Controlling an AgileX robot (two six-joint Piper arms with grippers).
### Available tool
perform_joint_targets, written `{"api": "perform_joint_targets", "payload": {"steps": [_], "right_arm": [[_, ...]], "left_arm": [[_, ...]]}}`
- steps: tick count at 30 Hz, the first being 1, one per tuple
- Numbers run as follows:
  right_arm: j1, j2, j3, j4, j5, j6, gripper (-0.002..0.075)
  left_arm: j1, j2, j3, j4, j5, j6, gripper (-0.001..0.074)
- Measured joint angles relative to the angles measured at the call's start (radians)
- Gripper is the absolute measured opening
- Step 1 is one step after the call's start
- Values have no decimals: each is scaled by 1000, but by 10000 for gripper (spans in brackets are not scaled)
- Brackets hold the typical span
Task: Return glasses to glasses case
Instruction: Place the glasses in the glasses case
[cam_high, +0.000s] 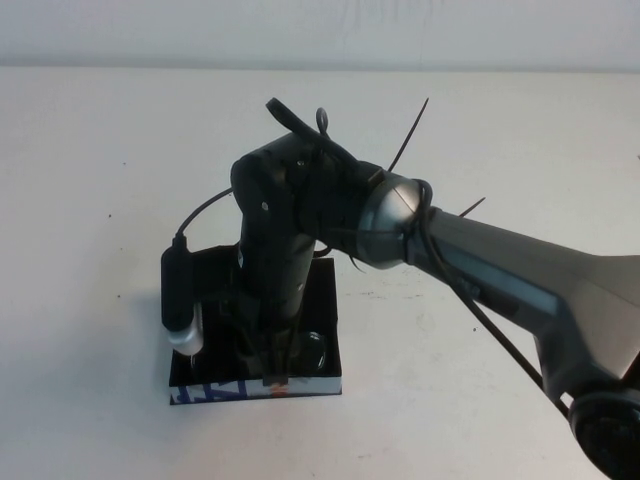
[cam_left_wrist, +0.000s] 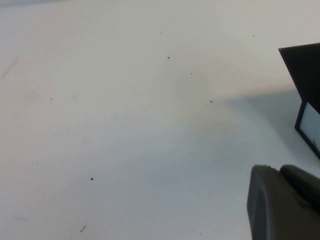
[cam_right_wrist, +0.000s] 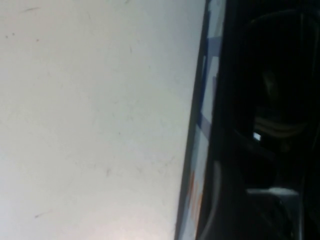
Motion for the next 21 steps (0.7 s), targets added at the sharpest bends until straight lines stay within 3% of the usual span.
{"api": "perform_joint_targets", "payload": {"steps": [5, 9, 12, 15, 21], "right_arm": [[0, -64, 0, -8, 0, 3, 305], [0, -147, 0, -10, 4, 116, 283], [0, -200, 0, -12, 6, 227, 207], [0, -234, 0, -12, 11, 300, 70], [0, -248, 0, -12, 14, 339, -5]], "left_arm": [[0, 0, 0, 0, 0, 0, -1], [0, 0, 0, 0, 0, 0, -1], [0, 0, 0, 0, 0, 0, -1], [0, 0, 0, 0, 0, 0, -1], [0, 0, 0, 0, 0, 0, -1]]}}
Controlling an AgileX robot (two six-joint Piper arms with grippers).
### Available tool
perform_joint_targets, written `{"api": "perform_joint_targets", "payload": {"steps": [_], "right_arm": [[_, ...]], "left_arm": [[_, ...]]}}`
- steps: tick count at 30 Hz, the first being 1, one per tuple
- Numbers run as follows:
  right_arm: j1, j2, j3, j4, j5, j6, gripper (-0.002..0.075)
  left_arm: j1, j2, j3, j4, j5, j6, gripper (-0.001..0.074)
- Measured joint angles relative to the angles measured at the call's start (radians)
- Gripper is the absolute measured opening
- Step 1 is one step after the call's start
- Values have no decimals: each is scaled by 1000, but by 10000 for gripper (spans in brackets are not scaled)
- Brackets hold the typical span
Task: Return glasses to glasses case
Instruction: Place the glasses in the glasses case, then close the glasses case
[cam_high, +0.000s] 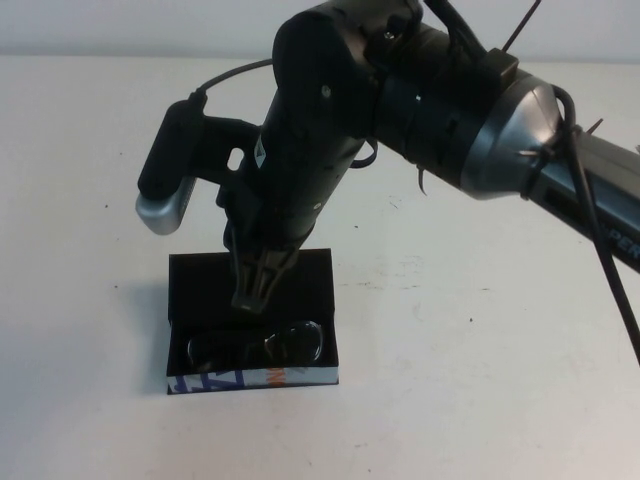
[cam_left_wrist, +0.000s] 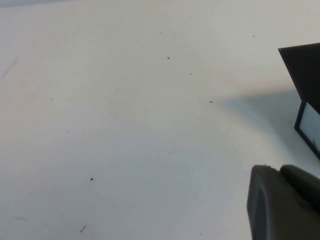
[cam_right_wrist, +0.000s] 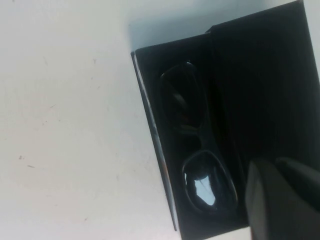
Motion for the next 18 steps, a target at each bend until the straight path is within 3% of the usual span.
{"api": "perform_joint_targets", "payload": {"steps": [9, 13, 18], "right_arm": [[0, 0, 0, 0, 2, 2, -11], [0, 0, 0, 0, 5, 4, -11], [0, 0, 0, 0, 6, 32, -11]], "left_arm": [[0, 0, 0, 4, 0, 0, -1], [1, 0, 0, 35, -80, -21, -1], [1, 0, 0, -163, -224, -205, -1]]}}
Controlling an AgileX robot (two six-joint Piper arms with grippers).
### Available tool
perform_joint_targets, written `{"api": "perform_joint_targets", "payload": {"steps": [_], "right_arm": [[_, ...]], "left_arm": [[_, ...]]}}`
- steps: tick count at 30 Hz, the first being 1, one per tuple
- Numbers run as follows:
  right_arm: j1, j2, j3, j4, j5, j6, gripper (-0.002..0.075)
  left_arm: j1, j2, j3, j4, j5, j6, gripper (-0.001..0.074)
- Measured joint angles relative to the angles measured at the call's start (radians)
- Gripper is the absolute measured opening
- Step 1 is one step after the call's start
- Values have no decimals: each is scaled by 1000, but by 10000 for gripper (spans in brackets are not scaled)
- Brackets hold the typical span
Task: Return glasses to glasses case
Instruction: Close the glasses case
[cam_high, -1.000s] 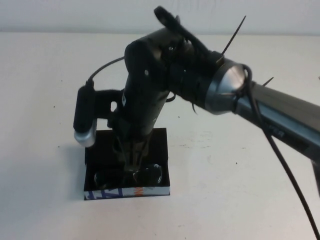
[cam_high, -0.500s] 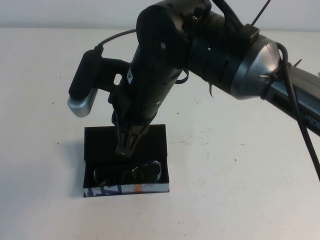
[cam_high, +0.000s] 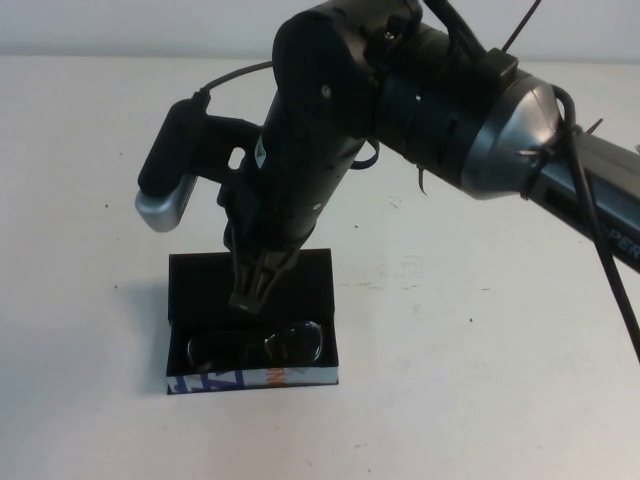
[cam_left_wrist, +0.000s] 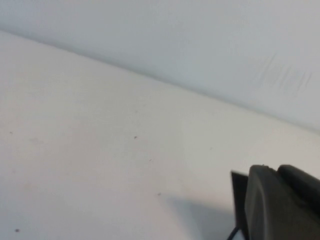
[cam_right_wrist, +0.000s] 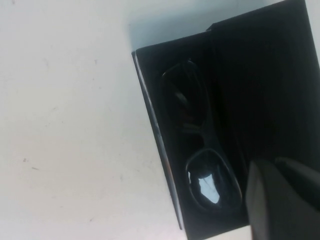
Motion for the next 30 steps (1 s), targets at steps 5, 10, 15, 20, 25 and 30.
{"api": "perform_joint_targets", "payload": {"steps": [5, 10, 15, 20, 25, 30], "right_arm": [[-7, 0, 0, 0, 1, 44, -11], [-33, 0, 0, 2, 1, 120, -11], [-69, 0, 0, 2, 1, 204, -11], [-89, 6, 0, 2, 1, 250, -11], [-90, 10, 0, 2, 1, 253, -11], [-90, 16, 0, 2, 1, 255, -11]], "left_arm": [[0, 0, 0, -134, -89, -64, -1], [0, 0, 0, -213, -125, -123, -1], [-19, 103, -31, -247, 39, -142, -1], [-82, 356, -132, -266, 177, -47, -1], [-170, 641, -244, -400, 272, 218, -1], [-186, 905, -343, -640, 413, 578, -1]]}}
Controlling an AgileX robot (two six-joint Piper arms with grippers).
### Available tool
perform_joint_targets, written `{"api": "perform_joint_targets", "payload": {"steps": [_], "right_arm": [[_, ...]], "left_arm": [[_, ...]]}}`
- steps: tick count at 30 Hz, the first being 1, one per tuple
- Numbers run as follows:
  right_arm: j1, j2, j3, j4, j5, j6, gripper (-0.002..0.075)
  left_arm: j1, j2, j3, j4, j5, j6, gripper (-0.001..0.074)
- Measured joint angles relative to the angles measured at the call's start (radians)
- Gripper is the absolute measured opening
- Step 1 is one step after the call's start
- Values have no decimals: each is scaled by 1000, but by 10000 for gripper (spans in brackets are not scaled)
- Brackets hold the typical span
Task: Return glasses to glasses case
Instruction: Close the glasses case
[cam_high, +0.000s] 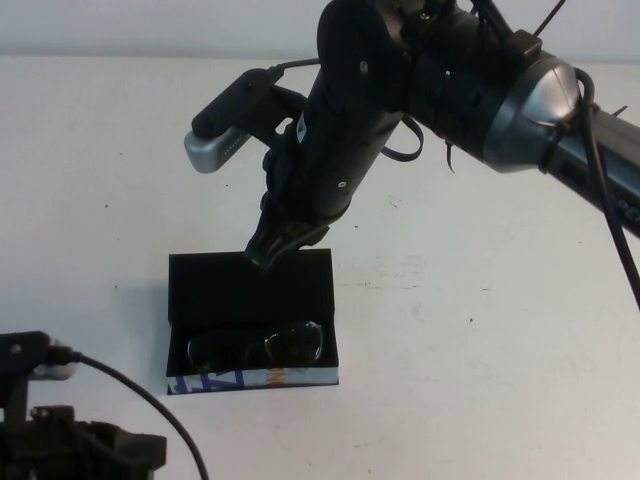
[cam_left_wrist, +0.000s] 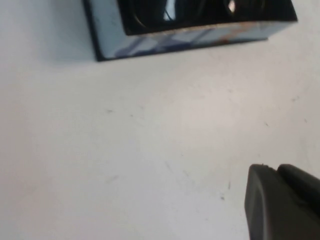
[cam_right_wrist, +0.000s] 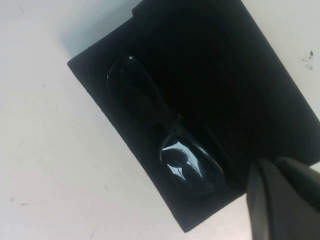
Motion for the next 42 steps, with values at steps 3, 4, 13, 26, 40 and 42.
{"api": "perform_joint_targets", "payload": {"steps": [3, 4, 13, 26, 40, 42], "right_arm": [[0, 2, 0, 0, 0, 0, -11], [-2, 2, 0, 2, 0, 0, -11], [-75, 22, 0, 88, -33, 28, -11], [-89, 108, 0, 107, -219, 53, -11], [-101, 213, 0, 131, -390, 55, -11], [-106, 224, 0, 133, -403, 55, -11]], "left_arm": [[-1, 118, -20, -137, 50, 188, -1], [-1, 156, -23, -188, 59, 255, -1], [-1, 474, -26, -719, 38, 849, -1], [-1, 682, -133, -855, 16, 1168, -1], [-1, 733, -166, -858, 0, 1240, -1], [-1, 735, -166, -858, -2, 1241, -1]]}}
